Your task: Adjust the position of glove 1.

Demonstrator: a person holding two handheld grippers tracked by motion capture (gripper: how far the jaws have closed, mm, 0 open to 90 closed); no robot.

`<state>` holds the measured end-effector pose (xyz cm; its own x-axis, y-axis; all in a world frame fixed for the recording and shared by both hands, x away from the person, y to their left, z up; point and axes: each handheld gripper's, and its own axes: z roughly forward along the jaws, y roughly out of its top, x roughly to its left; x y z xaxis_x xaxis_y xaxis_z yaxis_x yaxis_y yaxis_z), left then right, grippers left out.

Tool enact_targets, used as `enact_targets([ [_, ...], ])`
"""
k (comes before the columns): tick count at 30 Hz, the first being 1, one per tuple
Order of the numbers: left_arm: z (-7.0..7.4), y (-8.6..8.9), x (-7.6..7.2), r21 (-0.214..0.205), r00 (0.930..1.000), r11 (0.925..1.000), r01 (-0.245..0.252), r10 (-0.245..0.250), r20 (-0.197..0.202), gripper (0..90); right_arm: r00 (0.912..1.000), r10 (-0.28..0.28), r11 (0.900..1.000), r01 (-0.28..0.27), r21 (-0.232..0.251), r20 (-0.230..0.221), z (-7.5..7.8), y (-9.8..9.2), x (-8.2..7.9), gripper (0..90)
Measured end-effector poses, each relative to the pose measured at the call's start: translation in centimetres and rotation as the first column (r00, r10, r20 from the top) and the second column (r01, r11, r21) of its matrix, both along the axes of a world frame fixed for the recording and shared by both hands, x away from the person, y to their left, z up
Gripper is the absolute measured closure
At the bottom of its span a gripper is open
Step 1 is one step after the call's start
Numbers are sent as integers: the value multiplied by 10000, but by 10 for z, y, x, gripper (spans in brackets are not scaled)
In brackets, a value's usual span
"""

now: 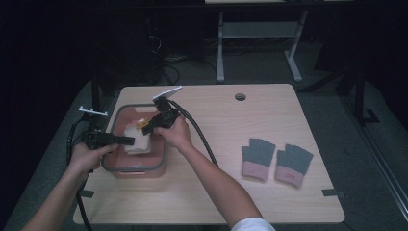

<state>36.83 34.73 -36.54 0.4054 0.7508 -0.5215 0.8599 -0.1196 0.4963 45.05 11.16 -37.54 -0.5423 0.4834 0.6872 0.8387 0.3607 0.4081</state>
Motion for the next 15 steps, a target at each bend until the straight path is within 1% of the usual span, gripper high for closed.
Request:
enact_targets([
  [1, -4, -1, 0, 149, 9999, 9999, 16, -14, -141, 701, 9999, 5, 10000, -6, -79, -100, -6, 1, 0, 825],
  [2, -4, -1, 0, 149, 9999, 9999, 16, -14, -141, 701, 9999, 5, 10000, -6, -79, -100, -6, 1, 0, 825],
  [3, -6, -1, 1, 169, 9998, 9999, 21, -18, -200, 701, 9997, 42, 9998, -46, -181, -225, -11, 2, 0, 824],
  [4, -8, -2, 1, 232, 9996, 9997, 28, -22, -270, 701, 9997, 42, 9998, -46, -181, -225, -11, 2, 0, 824],
  [7, -13, -2, 2, 380, 9991, 9993, 67, -52, -416, 701, 9994, 60, 9994, -72, -353, -337, -17, 4, 1, 820],
  [8, -14, -3, 2, 405, 9990, 9992, 38, -20, -449, 701, 9994, 81, 9991, -96, -422, -344, -19, 5, 1, 819],
  [9, -17, -3, 2, 425, 9989, 9991, 44, -25, -460, 701, 9989, 62, 9983, -88, -581, -454, -22, 6, 1, 817],
  [13, -23, -5, 2, 620, 9981, 9981, 41, -2, -623, 701, 9990, 133, 9971, -164, -741, -430, -24, 7, 1, 812],
  [15, -25, -5, 2, 693, 9978, 9976, 58, -11, -669, 701, 9988, 156, 9951, -200, -969, -463, -24, 8, 0, 809],
])
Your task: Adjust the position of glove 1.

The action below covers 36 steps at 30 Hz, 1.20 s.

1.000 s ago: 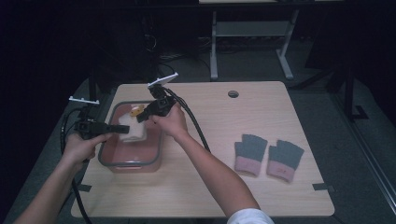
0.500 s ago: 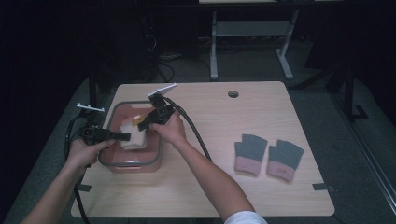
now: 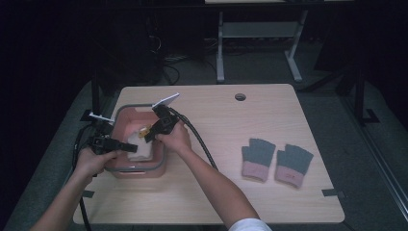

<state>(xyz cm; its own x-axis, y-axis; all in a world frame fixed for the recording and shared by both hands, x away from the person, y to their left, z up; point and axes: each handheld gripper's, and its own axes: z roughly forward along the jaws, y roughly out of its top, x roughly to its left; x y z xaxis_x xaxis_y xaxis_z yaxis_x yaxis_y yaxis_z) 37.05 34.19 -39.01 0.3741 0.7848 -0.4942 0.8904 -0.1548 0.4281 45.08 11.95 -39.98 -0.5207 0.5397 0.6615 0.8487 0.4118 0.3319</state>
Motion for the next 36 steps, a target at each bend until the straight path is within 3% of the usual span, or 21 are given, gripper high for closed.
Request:
enact_targets([
  [5, -5, -2, 0, 347, 9999, 9994, 44, -40, -120, 701, 10000, 3, 9998, -4, -177, -42, 1, 0, 0, 790],
  [13, -10, -7, 3, 879, 9996, 9960, 164, -141, -263, 701, 9994, 131, 9984, -113, -552, 319, 6, -3, -1, 755],
  [24, -16, -10, 5, 1414, 9984, 9900, 26, 53, -555, 680, 9989, -15, 9994, 31, -357, 459, 19, -13, 0, 731],
  [29, -9, -9, 5, 1705, 9992, 9854, 40, 30, -406, 622, 9985, 28, 9994, -9, -344, 544, 23, -16, -2, 728],
  [36, 10, -1, 5, 1668, 9996, 9856, -267, 257, 84, 592, 9978, 41, 9998, -30, -173, 660, 28, -22, -4, 721],
])
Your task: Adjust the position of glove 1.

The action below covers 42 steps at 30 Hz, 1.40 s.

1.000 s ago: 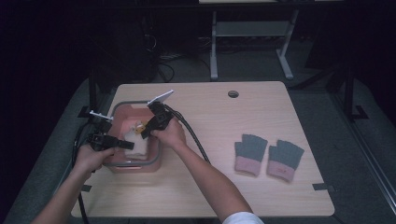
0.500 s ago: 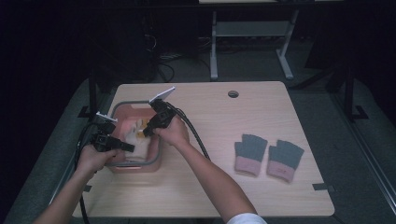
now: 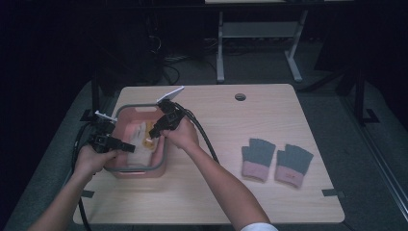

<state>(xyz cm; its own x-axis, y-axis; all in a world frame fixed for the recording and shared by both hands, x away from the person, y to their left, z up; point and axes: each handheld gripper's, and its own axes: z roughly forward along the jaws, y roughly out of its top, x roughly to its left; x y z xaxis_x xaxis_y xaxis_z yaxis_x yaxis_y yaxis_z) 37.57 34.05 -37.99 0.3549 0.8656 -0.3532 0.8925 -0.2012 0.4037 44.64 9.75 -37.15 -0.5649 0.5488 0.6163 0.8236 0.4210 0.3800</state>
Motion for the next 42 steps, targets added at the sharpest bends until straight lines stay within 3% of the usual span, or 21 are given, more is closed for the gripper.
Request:
enact_targets([
  [6, -1, -5, 0, 201, 9995, 9993, 320, -319, -63, 727, 9999, 5, 9999, -7, 133, 117, 6, -7, -2, 708],
  [16, -22, -17, 5, 1045, 9967, 9930, 547, -479, -662, 733, 9997, 14, 9997, -19, 238, 224, 9, -17, -6, 697],
  [22, -14, -14, 3, 832, 9985, 9956, 422, -392, -384, 710, 9997, -22, 9996, 15, 267, 260, 11, -21, -7, 690],
  [27, -2, -15, 2, 282, 9998, 9994, 205, -204, -20, 680, 9993, -45, 9997, 36, 257, 360, 14, -28, -8, 674],
  [31, 6, -16, 1, 218, 9990, 9991, 371, -376, 244, 667, 9987, -106, 9998, 98, 171, 492, 15, -34, -9, 647],
  [39, 13, -20, -3, 3, 9965, 9982, 608, -607, 581, 637, 9977, -122, 9986, 87, 520, 667, 20, -50, -13, 590],
  [42, 15, -22, -5, -328, 9967, 9979, 551, -530, 617, 617, 9976, -213, 9982, 176, 571, 657, 21, -57, -13, 578],
])
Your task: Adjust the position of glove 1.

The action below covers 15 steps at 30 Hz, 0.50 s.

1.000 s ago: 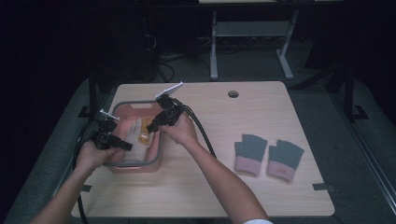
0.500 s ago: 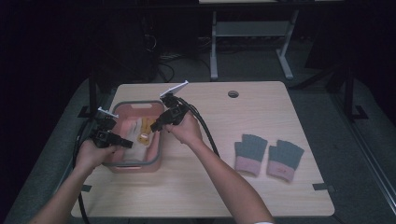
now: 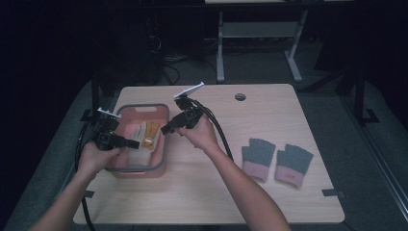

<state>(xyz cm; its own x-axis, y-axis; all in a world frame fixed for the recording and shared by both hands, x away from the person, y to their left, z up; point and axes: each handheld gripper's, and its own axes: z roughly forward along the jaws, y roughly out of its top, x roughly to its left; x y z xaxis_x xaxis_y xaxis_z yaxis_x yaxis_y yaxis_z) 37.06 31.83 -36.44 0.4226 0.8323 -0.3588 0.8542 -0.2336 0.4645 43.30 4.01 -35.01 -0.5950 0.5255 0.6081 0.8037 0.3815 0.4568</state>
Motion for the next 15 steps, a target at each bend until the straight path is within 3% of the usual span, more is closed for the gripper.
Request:
enact_targets([
  [5, 4, -4, 0, -266, 9999, 9996, 75, -72, 125, 588, 9997, -112, 9998, 116, -163, 197, 1, -14, -3, 548],
  [15, 13, -29, 0, -557, 9976, 9970, 529, -502, 487, 552, 9985, -461, 9986, 468, -264, 282, 0, -46, -7, 527],
])
